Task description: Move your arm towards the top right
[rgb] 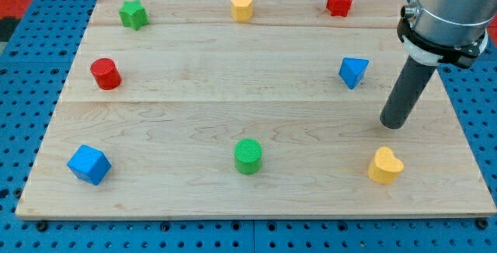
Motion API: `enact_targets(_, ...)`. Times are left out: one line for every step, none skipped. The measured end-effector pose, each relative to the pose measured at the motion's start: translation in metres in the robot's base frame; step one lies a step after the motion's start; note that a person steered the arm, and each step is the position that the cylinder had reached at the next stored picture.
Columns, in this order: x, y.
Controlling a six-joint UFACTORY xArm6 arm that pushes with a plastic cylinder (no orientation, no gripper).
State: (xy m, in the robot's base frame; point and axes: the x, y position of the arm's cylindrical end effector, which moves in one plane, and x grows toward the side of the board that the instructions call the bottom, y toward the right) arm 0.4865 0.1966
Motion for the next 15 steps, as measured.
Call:
enact_targets(0.000, 0.000)
enact_targets(0.000, 0.003)
enact_targets(0.000, 0.005)
enact_targets(-0.028, 0.021)
enact_targets(-0.052, 0.059)
enact_targets(-0.030, 0.093)
enact_targets(-0.033, 0.101)
enact_targets(-0.058, 0.089)
enact_targets(-0.086, 0.048)
enact_targets(-0.090, 0.019)
enact_targets(-0.090, 0.013)
enact_targets(-0.091, 0.028)
enact_targets(-0.097, 0.030)
enact_targets(-0.104, 0.018)
enact_targets(-0.107, 0.006)
